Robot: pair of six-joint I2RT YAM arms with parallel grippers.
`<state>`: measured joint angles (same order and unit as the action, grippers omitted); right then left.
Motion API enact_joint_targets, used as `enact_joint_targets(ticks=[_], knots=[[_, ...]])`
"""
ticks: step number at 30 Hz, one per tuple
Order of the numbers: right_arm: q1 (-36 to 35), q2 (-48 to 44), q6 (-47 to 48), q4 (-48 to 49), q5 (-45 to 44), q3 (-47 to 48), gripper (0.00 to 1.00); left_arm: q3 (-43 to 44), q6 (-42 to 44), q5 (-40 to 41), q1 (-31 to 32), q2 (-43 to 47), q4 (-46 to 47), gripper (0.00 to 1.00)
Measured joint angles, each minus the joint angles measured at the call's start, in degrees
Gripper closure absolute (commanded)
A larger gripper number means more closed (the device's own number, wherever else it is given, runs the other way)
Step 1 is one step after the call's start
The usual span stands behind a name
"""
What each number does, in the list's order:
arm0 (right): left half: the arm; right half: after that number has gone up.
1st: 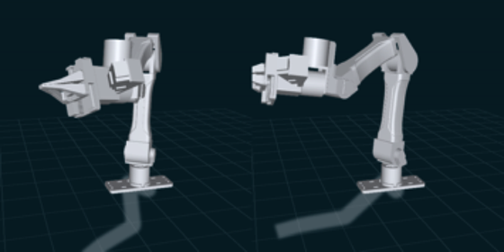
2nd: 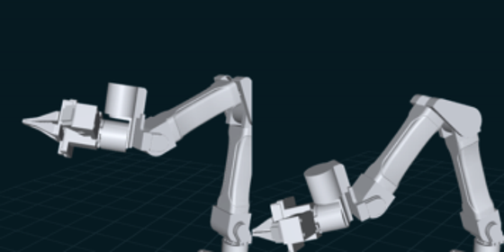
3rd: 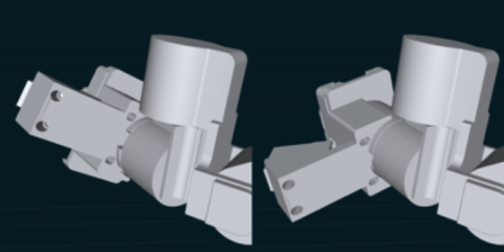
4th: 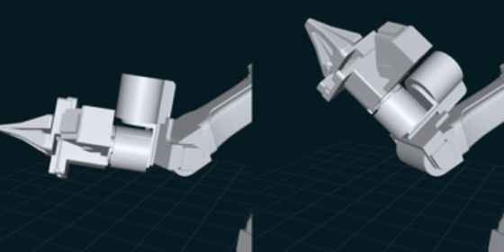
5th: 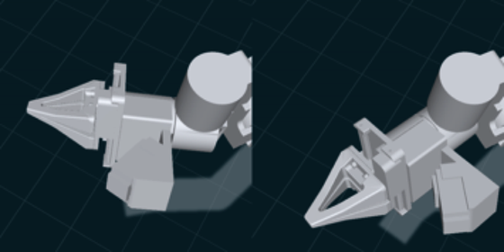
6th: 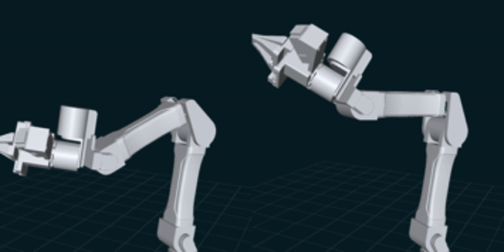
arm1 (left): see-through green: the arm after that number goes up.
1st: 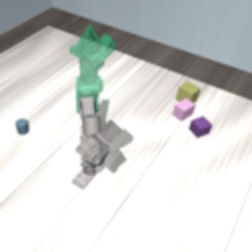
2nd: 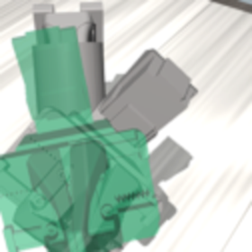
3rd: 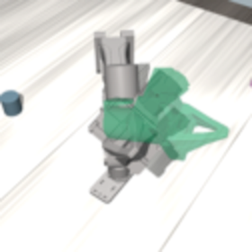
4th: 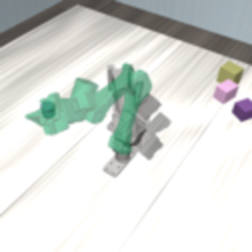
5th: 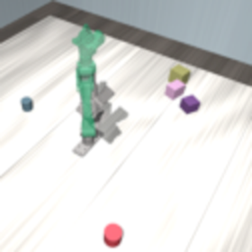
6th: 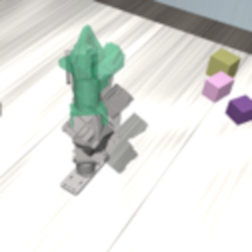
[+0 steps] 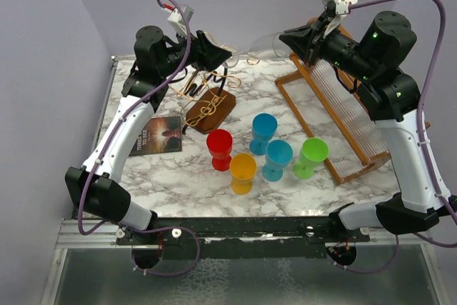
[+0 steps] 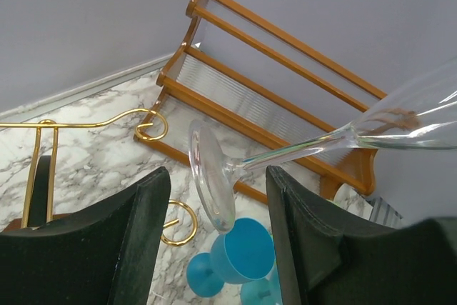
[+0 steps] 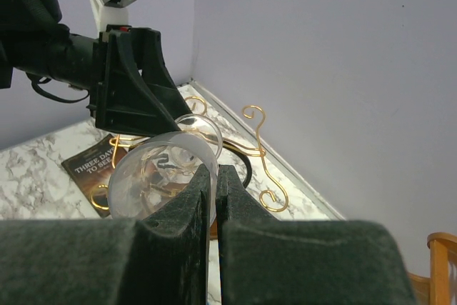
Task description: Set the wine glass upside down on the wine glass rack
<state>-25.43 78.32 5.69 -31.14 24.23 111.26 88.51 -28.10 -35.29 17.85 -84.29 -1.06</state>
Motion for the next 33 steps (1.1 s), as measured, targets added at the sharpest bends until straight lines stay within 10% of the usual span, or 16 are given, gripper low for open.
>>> enact_joint_targets(ticks=[11,16,24,33], knots=[[0.0,-0.98,-0.87,0.96,0.72,-0.63,0.99,-2.08,-4.22,-0.24,-0.15,0.94,0.02,0.98],[0.0,-1.18,-0.57,1.2,0.92,-1.79,0.99,-2.78,-7.91,-0.68,-1.36,1.73,1.46,1.0],[-0.11,-1.36,1.29,1.4,0.02,-3.1,0.42,-5.84,-10.21,-3.54,-7.63,4.0,5.38,1.0],[-0.11,-3.04,5.38,1.57,-3.89,-3.23,0.28,-0.37,1.75,0.22,-17.4,5.05,-2.16,1.0]])
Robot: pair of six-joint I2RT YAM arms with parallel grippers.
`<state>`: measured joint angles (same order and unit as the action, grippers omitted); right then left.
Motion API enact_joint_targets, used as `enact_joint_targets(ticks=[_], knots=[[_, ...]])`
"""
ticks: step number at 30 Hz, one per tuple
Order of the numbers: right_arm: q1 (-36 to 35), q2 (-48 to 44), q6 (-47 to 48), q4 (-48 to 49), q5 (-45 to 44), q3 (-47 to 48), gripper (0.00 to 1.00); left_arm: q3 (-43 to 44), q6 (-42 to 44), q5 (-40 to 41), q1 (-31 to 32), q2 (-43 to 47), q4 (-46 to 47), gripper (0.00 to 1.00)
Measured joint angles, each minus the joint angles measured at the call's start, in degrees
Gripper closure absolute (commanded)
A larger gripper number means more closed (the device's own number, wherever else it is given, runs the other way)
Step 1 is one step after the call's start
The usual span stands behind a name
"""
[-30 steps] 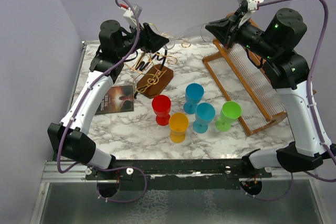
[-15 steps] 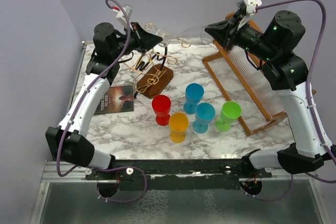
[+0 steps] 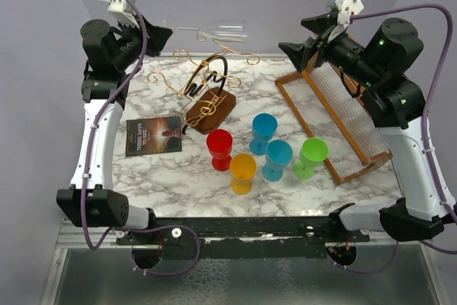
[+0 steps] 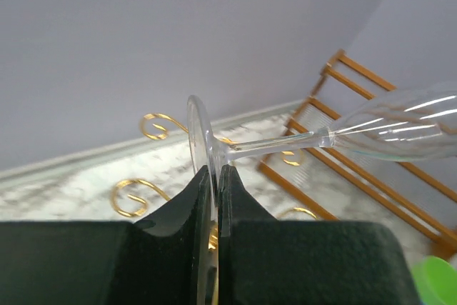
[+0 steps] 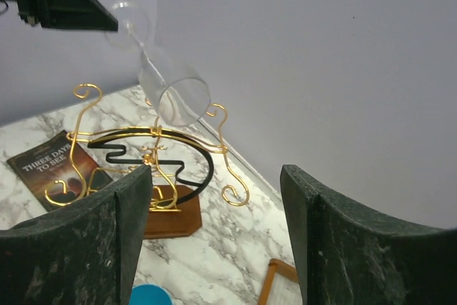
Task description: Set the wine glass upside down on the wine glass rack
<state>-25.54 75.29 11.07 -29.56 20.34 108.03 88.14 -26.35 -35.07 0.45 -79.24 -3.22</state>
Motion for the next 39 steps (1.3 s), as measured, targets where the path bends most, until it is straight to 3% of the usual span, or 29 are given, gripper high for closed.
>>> enact_joint_targets(ticks=[10,20,30,39], knots=[[0.0,2.1,8.35,-2.86,-1.22,-0.17,0.22,21.77,27.5,20.57,-0.28,-10.03,-9.62,1.0],[0.0,6.38,14.43,-10.38,1.55,0.63,0.2,32.44,49.24,35.01,-0.26,-22.84,-12.59,1.0],[0.0,7.13,17.33,-12.63,1.6,0.68,0.2,32.81,72.28,41.51,2.38,-28.55,-12.48,1.0],[0.0,8.17,18.78,-13.75,1.55,0.66,0.21,29.51,88.3,38.36,7.19,-29.7,-12.76,1.0]])
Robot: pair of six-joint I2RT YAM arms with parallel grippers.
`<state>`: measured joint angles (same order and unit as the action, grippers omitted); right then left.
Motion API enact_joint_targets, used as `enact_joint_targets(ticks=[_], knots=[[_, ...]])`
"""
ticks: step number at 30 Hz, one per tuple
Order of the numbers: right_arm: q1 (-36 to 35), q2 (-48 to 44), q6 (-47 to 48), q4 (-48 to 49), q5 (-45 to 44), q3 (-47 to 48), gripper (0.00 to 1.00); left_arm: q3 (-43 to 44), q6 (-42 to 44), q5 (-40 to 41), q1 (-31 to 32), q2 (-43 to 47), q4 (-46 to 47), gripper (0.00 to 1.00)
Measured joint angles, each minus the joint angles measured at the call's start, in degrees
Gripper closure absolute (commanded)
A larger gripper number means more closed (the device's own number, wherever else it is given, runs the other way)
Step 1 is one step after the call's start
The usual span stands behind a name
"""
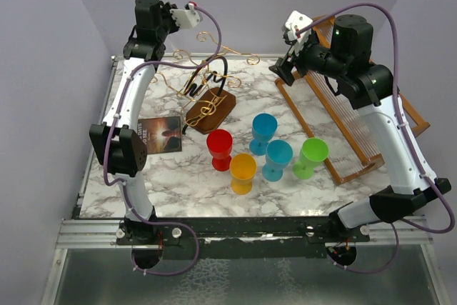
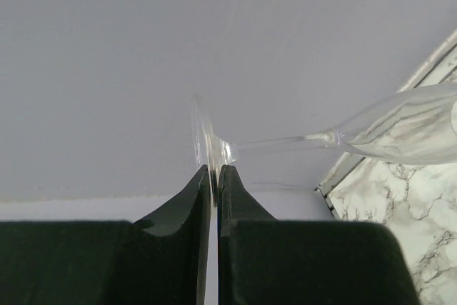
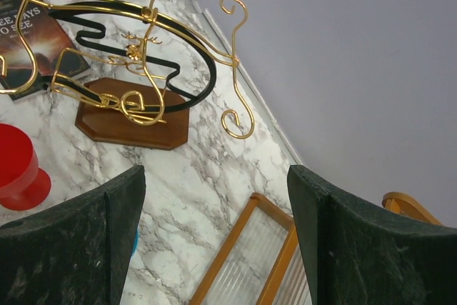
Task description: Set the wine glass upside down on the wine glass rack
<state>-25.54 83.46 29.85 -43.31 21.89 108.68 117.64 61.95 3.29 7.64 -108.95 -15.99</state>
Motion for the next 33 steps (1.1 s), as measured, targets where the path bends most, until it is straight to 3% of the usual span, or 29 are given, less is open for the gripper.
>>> enact_joint_targets(ticks=[12,23,33], knots=[[0.0,0.0,1.22,0.02,-0.63,-0.37,0.22,0.02,11.45,-8.35,4.22,-2.45,-5.68,1.0],[0.0,-0.09,1.92,0.02,-1.99,-1.95,0.22,1.95,15.08,-14.84,6.93,-3.37,-11.87,1.0],[0.0,-0.24,1.99,0.04,-3.1,-2.67,0.22,2.62,17.62,-16.04,9.35,-5.64,-11.13,1.0]])
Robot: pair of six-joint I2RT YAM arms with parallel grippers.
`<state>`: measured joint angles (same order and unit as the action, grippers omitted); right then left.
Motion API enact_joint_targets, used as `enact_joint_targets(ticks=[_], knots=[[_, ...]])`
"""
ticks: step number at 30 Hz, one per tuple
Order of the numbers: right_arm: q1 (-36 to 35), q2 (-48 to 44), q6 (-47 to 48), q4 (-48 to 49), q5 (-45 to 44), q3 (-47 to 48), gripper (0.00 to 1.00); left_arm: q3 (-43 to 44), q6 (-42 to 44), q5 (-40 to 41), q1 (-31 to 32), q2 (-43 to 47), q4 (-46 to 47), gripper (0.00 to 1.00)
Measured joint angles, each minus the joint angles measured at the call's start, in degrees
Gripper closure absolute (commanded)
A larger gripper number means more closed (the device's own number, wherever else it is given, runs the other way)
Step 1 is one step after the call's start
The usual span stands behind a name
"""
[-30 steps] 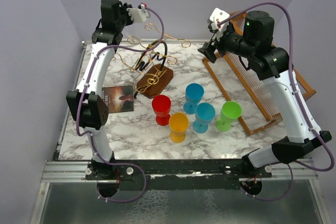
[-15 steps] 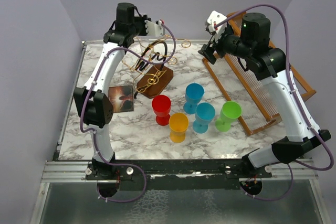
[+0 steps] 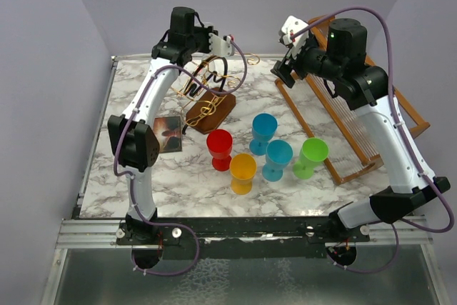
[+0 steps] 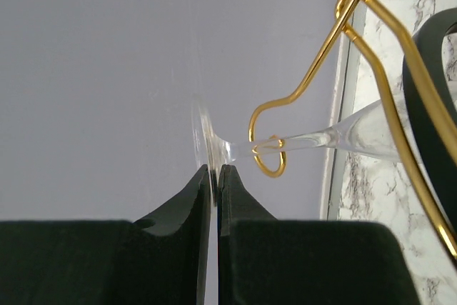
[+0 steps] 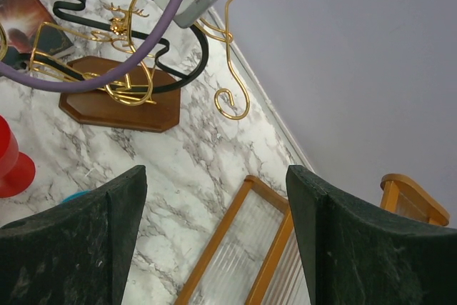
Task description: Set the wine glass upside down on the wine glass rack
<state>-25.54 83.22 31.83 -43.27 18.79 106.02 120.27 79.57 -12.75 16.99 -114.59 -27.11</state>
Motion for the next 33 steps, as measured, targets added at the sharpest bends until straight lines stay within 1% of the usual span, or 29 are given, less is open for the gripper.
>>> enact_joint_targets(ticks=[6,13,23,27,33], knots=[[0.0,-0.09,0.11,0.0,-0.48,-0.59,0.22,0.09,0.96,-0.02,0.85,-2.21,1.57,1.0],[0.0,-0.31,0.44,0.0,-0.72,-0.63,0.22,3.13,0.92,0.44,0.87,-5.16,3.34,1.0],[0.0,-1.07,0.61,0.0,-0.96,-0.72,0.22,4.28,0.07,3.76,0.81,-7.32,6.1,1.0],[0.0,-1.16,0.87,0.02,-1.11,-0.79,0.22,6.12,-0.98,5.29,0.7,-8.57,6.05,1.0],[0.0,-1.16,1.01,0.0,-1.16,-1.01,0.22,6.6,-2.21,6.19,0.22,-8.76,6.01,1.0]])
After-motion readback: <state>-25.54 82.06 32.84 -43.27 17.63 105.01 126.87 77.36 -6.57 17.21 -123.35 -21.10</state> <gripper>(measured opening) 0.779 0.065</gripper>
